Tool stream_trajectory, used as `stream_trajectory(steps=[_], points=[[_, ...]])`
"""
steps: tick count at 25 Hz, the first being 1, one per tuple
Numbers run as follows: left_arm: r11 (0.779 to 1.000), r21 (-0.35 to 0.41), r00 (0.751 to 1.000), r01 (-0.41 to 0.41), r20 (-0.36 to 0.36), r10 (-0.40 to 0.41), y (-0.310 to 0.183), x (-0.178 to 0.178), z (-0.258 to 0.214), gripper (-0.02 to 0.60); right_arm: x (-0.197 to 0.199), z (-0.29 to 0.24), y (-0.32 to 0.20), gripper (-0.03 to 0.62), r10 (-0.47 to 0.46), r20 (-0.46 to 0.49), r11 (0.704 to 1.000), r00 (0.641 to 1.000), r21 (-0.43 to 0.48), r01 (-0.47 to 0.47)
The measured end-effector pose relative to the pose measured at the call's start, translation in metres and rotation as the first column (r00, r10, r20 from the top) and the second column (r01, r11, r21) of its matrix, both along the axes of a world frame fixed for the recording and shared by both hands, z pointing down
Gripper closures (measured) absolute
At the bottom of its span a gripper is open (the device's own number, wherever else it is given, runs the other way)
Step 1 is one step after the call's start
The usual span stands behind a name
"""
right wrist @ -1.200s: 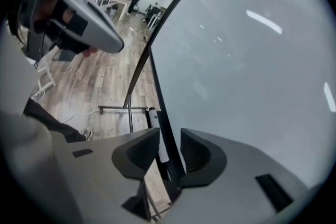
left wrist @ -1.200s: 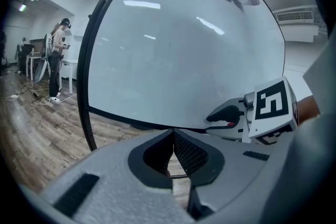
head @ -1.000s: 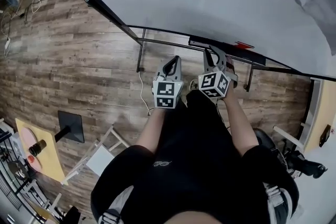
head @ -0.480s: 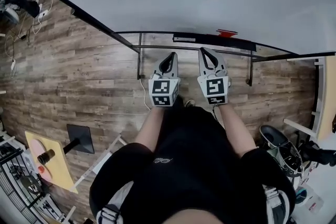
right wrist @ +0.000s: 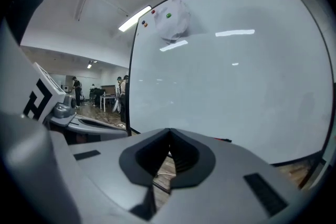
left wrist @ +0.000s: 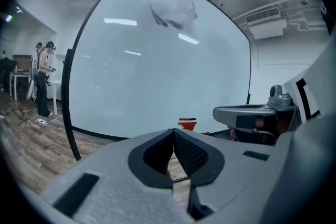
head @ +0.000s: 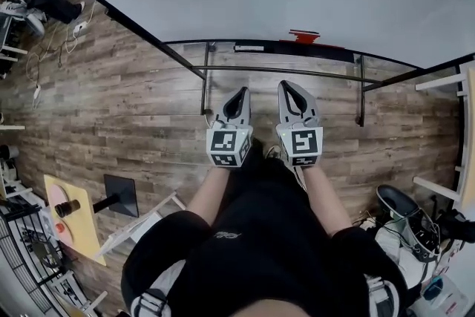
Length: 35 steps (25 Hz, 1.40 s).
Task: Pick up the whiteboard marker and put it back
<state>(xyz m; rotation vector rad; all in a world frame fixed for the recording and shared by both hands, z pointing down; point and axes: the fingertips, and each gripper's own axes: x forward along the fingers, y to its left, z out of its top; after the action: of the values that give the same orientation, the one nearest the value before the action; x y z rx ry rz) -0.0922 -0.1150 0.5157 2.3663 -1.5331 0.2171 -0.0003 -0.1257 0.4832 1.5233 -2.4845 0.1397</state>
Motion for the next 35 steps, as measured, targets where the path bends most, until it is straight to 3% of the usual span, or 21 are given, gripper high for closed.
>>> stream_trajectory(steps=[5,12,19,23,29,35], points=[[0.998,0.056,1.000,-0.006,0.024,0.005,0.038,0.017,-0.028,0.575,0.018,-0.029,0.034,0.592,-0.020,0.005,0.993,1.000,0.116,0.019],[0.991,0.129,1.000,-0.018,0.018,0.015,0.056,0.025,-0.066,0.575,0.023,-0.065,0.052,0.592,-0.005,0.003,0.979,1.000,0.202,0.004],[0.979,0.198,0.999,-0.040,-0.005,0.042,0.046,0.004,-0.092,0.575,0.007,-0.079,0.048,0.592,0.023,-0.010,0.976,1.000,0.215,-0.020],[0.969,0.244,0.998,-0.047,0.046,0.037,0.039,-0.014,-0.108,0.575,-0.014,-0.094,0.040,0.591,0.035,0.029,0.976,0.999,0.215,-0.041],[0.963,0.264,0.998,-0.053,-0.006,0.057,0.035,-0.028,-0.118,0.575,-0.032,-0.104,0.039,0.592,0.034,0.044,0.971,0.998,0.234,-0.043],[0.962,0.264,0.996,-0.061,-0.041,0.075,0.038,-0.032,-0.120,0.575,-0.042,-0.110,0.043,0.591,0.031,-0.020,0.967,0.999,0.255,-0.025]])
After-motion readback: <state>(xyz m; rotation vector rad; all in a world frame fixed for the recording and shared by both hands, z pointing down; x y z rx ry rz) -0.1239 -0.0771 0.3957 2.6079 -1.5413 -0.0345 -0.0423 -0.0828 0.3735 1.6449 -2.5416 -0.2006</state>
